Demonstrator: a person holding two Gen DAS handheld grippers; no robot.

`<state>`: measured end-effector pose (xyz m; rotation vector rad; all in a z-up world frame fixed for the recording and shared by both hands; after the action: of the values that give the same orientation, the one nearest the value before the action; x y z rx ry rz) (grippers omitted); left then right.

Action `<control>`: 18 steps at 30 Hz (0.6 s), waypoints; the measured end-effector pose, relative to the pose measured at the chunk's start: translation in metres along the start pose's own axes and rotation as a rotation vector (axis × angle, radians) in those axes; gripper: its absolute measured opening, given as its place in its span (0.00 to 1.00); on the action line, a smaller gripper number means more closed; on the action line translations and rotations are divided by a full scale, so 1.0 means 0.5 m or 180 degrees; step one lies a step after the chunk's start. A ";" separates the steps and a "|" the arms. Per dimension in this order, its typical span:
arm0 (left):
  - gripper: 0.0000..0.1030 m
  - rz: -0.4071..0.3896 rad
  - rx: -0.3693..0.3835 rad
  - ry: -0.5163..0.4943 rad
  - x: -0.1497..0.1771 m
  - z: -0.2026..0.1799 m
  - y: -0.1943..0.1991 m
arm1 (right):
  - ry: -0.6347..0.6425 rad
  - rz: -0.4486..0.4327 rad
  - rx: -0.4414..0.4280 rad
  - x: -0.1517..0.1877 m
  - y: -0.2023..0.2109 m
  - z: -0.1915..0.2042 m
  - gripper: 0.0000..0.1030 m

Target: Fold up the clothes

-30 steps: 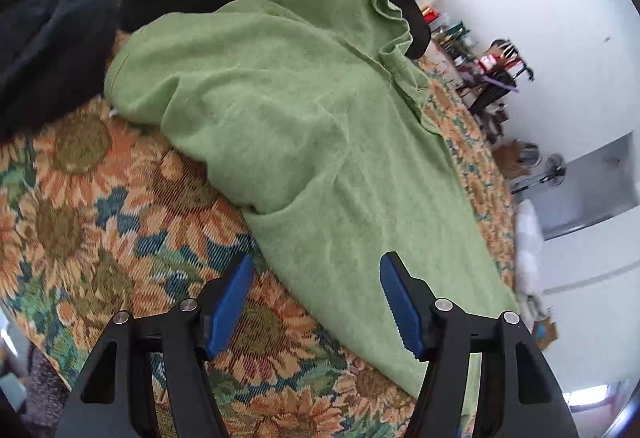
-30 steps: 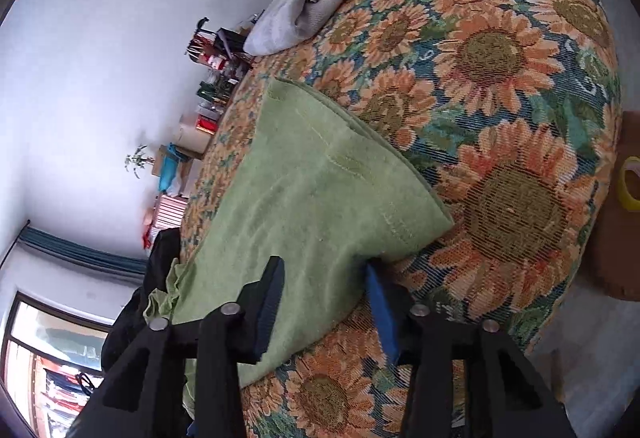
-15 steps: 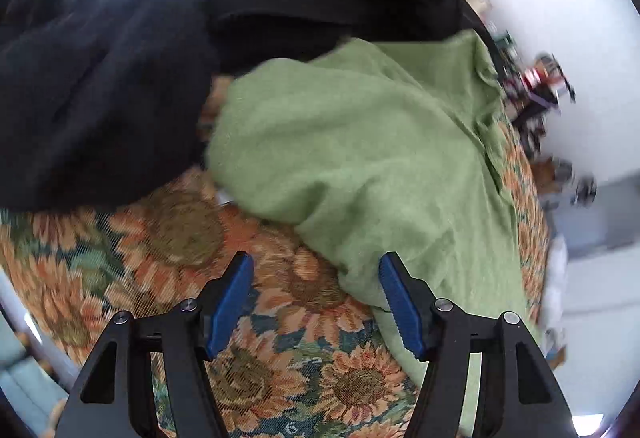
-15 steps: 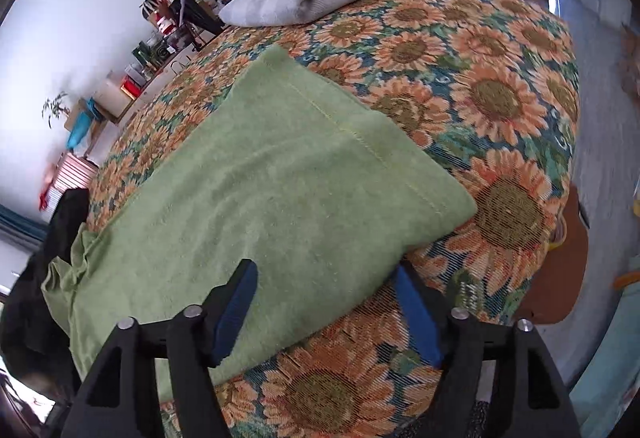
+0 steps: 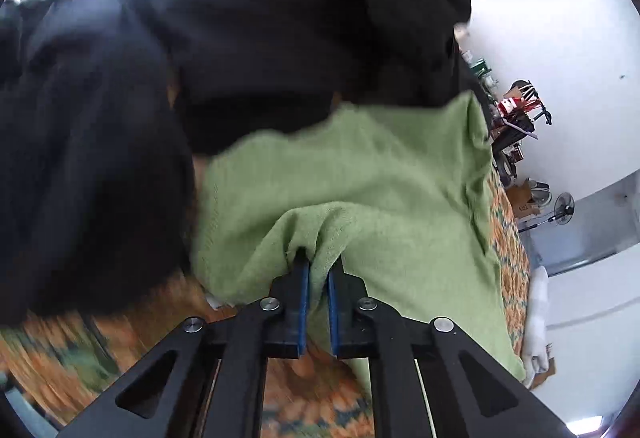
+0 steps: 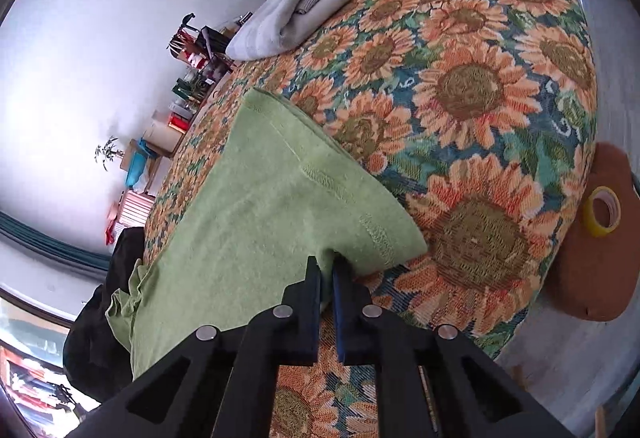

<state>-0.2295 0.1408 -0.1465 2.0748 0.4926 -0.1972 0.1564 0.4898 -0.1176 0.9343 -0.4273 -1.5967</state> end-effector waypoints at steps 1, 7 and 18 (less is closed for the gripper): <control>0.08 -0.0048 0.0020 -0.0019 -0.012 -0.001 0.002 | 0.0027 -0.0004 0.0019 0.002 -0.001 0.003 0.06; 0.18 0.0194 -0.0063 -0.0057 0.000 -0.015 -0.026 | 0.0128 0.0054 0.0090 -0.004 -0.007 0.017 0.12; 0.54 0.0415 -0.0460 -0.0532 0.060 -0.083 -0.024 | 0.0156 0.0128 0.0293 -0.011 -0.019 0.036 0.33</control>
<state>-0.2098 0.1894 -0.1437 1.9221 0.2614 -0.2484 0.1366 0.4933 -0.1115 1.0264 -0.4858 -1.5249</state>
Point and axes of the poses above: each gripper's, at about its wrist camera, not at the fingertips, and y roughly against the way its jaws point, z to its left, x to its underside, the point moved 2 cm from there along -y, roughly the way its jaws point, and after that the axes turned 1 degree about z, right-handed, at the moved point
